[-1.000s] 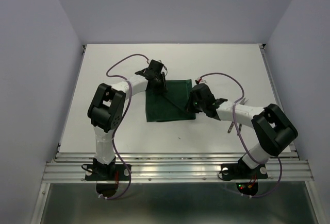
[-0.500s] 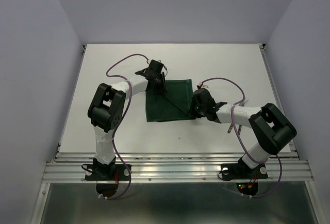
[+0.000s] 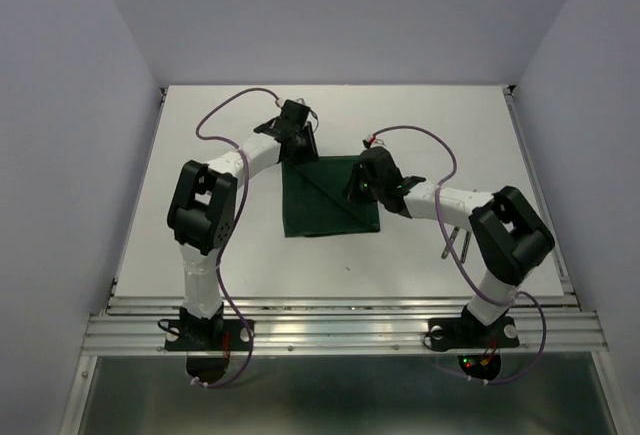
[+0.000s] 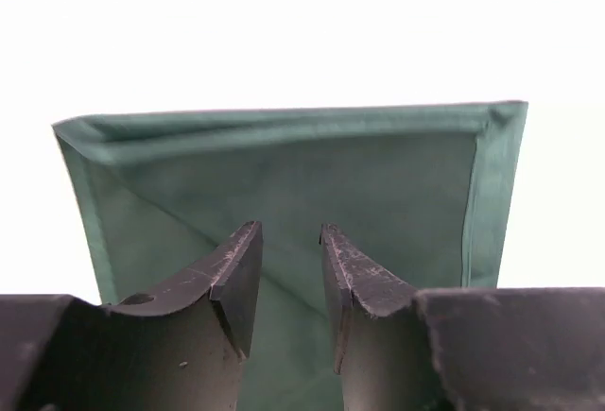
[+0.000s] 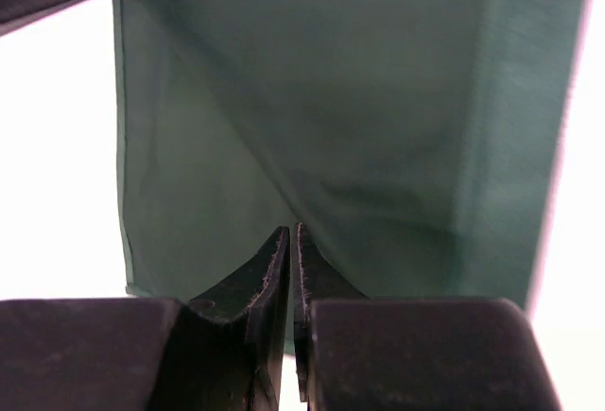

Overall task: Fold the napkin into a case and place the utensils inside
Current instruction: Smooth out the upper triangle-folded napkin at the center of the board.

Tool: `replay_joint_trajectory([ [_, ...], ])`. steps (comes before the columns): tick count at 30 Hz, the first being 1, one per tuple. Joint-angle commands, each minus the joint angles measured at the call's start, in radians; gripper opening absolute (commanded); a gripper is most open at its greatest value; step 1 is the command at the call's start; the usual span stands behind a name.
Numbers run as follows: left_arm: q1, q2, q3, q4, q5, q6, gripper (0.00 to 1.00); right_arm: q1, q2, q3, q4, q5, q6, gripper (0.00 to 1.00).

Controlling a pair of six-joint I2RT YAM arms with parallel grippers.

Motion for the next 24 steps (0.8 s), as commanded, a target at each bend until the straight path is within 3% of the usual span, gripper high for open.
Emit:
replay_joint_trajectory([
  [1,0.041,0.033,0.049,-0.022,-0.017,0.018,0.42,0.016,0.086,0.101,0.046,-0.04,-0.014,0.1],
  [12,0.105,0.129,0.069,0.011,0.0,0.019,0.42,0.016,0.255,0.175,0.049,-0.029,-0.017,0.1],
  [17,0.105,0.16,0.086,0.005,-0.003,0.019,0.42,0.016,0.194,0.156,0.041,-0.025,-0.025,0.1],
  [24,0.107,0.084,0.069,0.001,-0.07,0.03,0.42,0.016,0.03,0.084,0.009,0.069,-0.036,0.1],
])
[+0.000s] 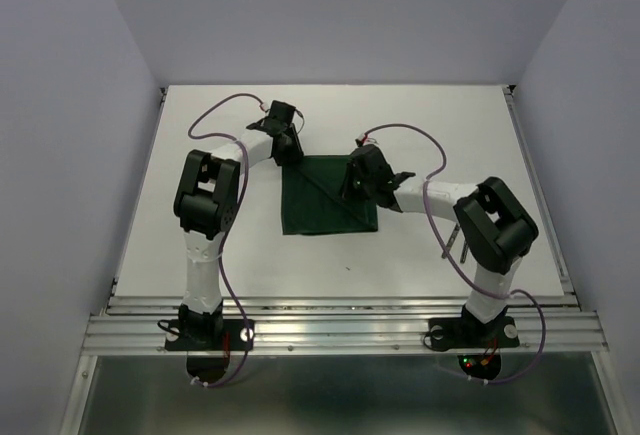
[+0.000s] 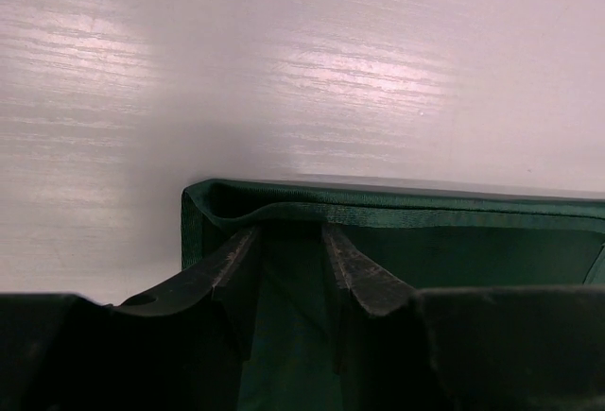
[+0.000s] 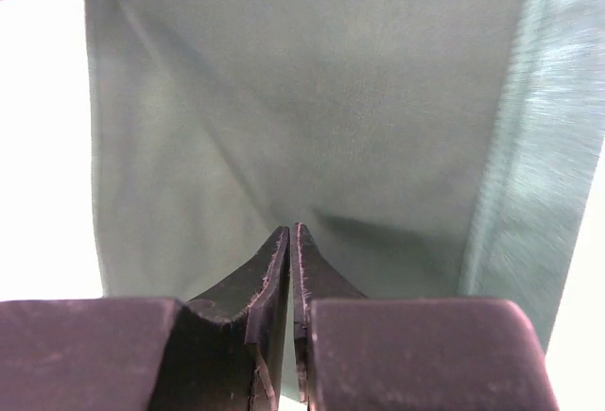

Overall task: Fold the napkin into a case and place the utensils inside
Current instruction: Smooth out the upper triangle-folded napkin at the center of the board.

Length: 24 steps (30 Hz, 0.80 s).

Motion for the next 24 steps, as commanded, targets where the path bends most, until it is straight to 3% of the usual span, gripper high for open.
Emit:
replay_joint_trajectory([
  [1,-0.004,-0.071,0.007,-0.021,-0.057,0.025,0.42,0.01,-0.144,-0.046,0.001,0.079,-0.023,0.1],
  [15,0.008,-0.038,0.025,-0.028,-0.057,0.033,0.42,0.01,-0.187,-0.254,-0.005,0.087,0.025,0.11],
  [24,0.008,-0.05,0.022,-0.029,-0.047,0.03,0.42,0.01,-0.261,-0.271,-0.023,0.121,0.016,0.1],
])
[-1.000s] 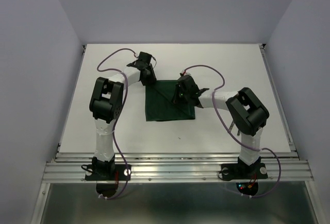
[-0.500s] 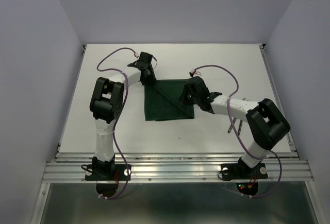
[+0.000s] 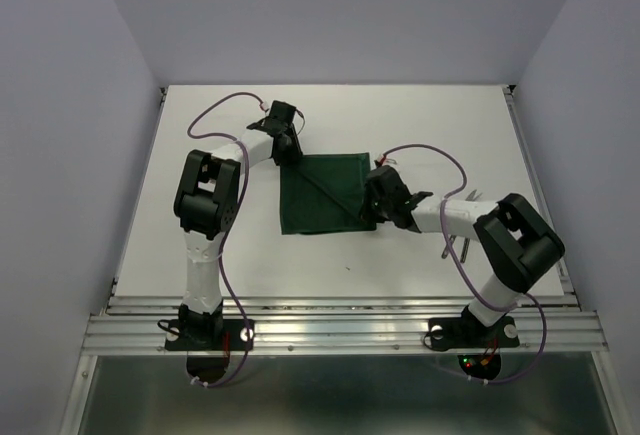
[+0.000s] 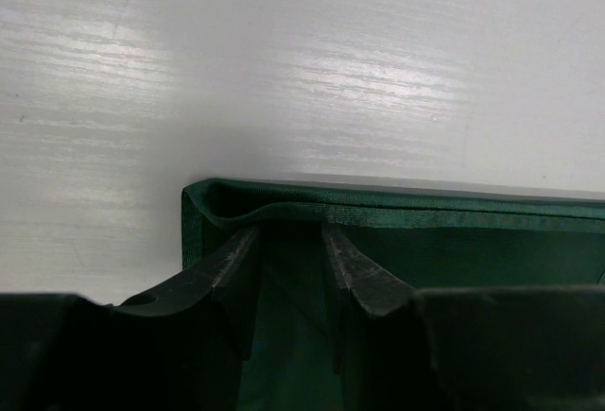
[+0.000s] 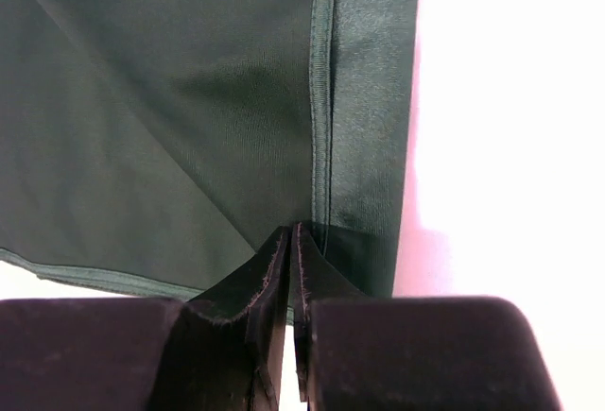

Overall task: Fold the napkin into a case and place the utensils inside
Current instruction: Smooth out the upper triangle-folded napkin at the center of the board, then move the upper triangle-folded napkin to the center of the board.

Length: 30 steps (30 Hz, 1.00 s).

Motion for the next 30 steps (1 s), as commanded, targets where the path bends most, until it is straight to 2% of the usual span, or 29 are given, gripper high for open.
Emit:
replay_joint_trajectory([
  [1,0.01,-0.053,0.026,-0.028,-0.005,0.016,0.42,0.01,-0.086,-0.01,-0.002,0.075,-0.007,0.1],
  [7,0.009,-0.104,0.031,-0.037,-0.005,0.019,0.42,0.01,-0.152,-0.014,-0.062,0.136,-0.03,0.11],
  [13,0.01,-0.119,0.042,-0.043,-0.01,0.024,0.42,0.01,-0.082,-0.023,-0.05,0.099,-0.017,0.11],
  [20,0.015,-0.088,0.065,-0.046,-0.01,0.027,0.42,0.01,-0.01,-0.06,-0.018,0.057,-0.001,0.1],
  [30,0.032,-0.007,0.117,-0.051,-0.014,0.033,0.42,0.01,-0.017,-0.077,0.017,0.053,0.008,0.1],
])
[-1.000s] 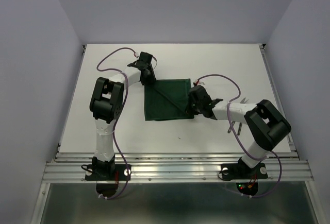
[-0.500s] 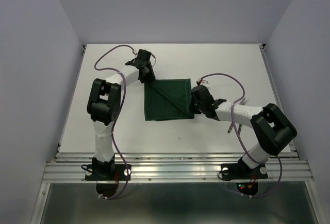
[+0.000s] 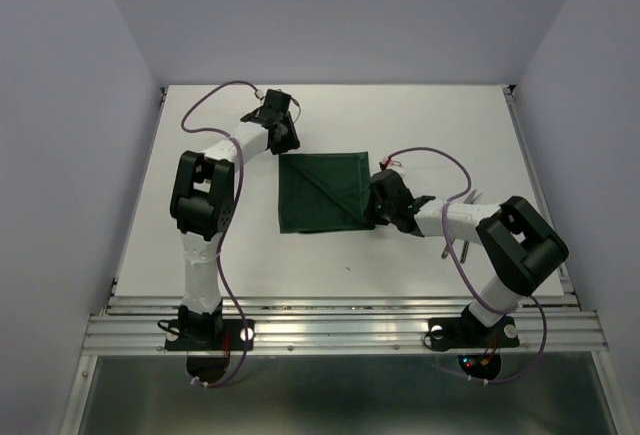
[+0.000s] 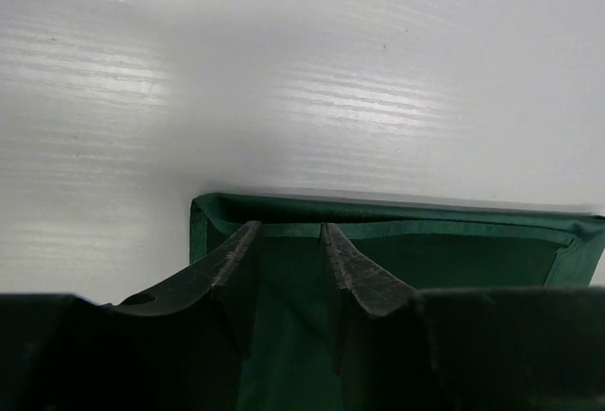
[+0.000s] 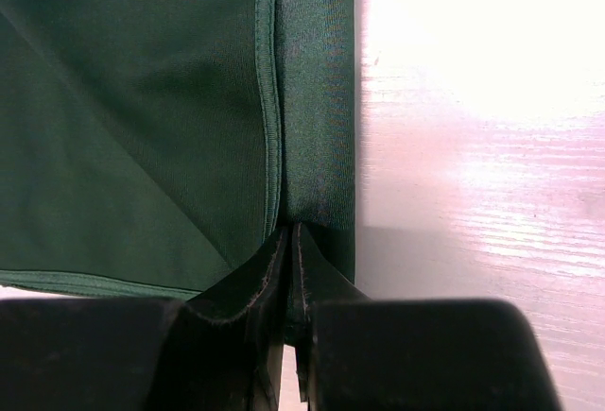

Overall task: Fold the napkin into a case and place the utensils inside
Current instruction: Move the upper triangle-folded napkin to the center of the board.

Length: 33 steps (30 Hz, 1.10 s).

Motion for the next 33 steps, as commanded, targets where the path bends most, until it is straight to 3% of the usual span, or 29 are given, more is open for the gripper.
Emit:
replay_joint_trajectory([
  [1,0.013,0.031,0.052,-0.008,-0.015,0.021,0.42,0.01,0.014,-0.028,-0.005,-0.009,0.006,0.1],
  [18,0.014,0.07,0.135,-0.056,-0.051,0.041,0.42,0.021,-0.03,-0.077,0.026,-0.085,0.061,0.1],
  [26,0.01,-0.025,0.174,-0.088,-0.108,0.051,0.42,0.145,-0.02,-0.082,0.112,-0.13,0.207,0.11],
  [31,-0.007,-0.128,0.111,-0.091,-0.14,0.05,0.43,0.185,0.034,0.021,0.087,-0.136,0.192,0.12],
  [33,-0.02,-0.183,0.056,-0.09,-0.159,0.053,0.43,0.185,0.007,0.039,0.049,-0.063,0.16,0.14],
])
